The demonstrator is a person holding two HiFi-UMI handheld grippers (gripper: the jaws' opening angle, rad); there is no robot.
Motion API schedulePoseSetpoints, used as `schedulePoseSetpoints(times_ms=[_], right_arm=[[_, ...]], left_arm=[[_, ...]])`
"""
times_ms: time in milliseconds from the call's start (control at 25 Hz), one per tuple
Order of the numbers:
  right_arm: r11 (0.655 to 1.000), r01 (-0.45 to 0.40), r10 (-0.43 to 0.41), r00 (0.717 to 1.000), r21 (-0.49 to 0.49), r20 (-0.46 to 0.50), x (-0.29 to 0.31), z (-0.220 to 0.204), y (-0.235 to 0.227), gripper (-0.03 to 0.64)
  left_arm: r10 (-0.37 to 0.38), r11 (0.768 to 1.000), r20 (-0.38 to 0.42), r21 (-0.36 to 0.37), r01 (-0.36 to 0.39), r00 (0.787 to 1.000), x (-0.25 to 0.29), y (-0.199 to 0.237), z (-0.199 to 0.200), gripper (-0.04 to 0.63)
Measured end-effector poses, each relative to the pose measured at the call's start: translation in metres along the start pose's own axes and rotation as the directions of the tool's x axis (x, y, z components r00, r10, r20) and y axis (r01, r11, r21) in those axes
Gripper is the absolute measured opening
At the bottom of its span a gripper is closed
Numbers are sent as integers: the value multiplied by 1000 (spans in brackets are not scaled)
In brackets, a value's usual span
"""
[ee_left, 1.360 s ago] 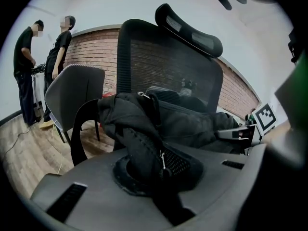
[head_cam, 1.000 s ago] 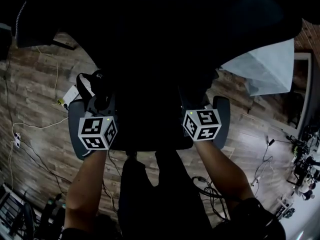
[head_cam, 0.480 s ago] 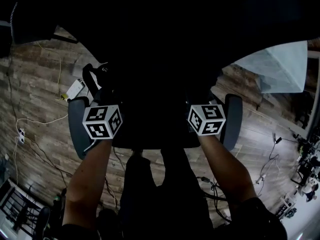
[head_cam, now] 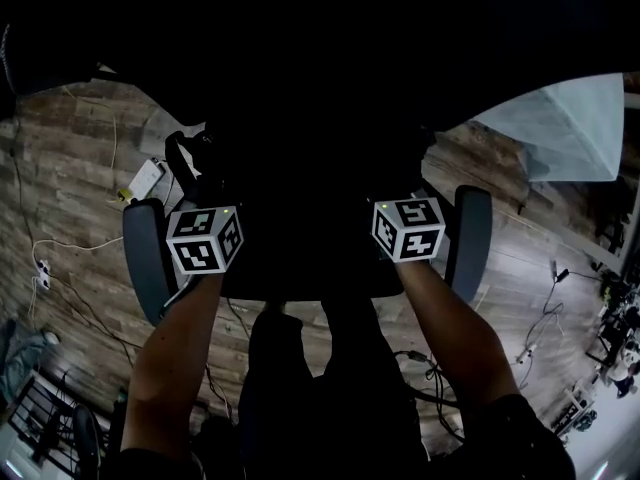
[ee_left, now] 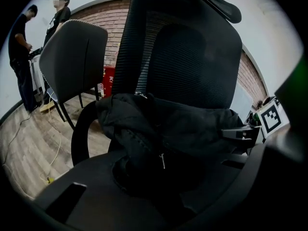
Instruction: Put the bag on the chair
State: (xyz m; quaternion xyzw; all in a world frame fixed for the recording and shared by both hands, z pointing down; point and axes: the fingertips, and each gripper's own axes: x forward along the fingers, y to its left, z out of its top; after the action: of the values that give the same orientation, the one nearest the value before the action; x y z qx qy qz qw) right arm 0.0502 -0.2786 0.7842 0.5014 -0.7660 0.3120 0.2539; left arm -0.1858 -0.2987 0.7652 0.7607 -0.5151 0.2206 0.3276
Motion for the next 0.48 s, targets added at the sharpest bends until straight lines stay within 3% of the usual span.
schedulePoseSetpoints(times_ms=[200, 480], right_arm=[[1000, 2, -2, 1000, -3, -4, 8, -5, -9, 110], [998, -14, 18, 999, 63, -51, 22, -19, -14, 127]], left_arm=[[6, 1000, -6, 8, -6, 1000, 15, 0, 0, 52], [24, 999, -60, -25, -26, 998, 22, 5, -5, 55]])
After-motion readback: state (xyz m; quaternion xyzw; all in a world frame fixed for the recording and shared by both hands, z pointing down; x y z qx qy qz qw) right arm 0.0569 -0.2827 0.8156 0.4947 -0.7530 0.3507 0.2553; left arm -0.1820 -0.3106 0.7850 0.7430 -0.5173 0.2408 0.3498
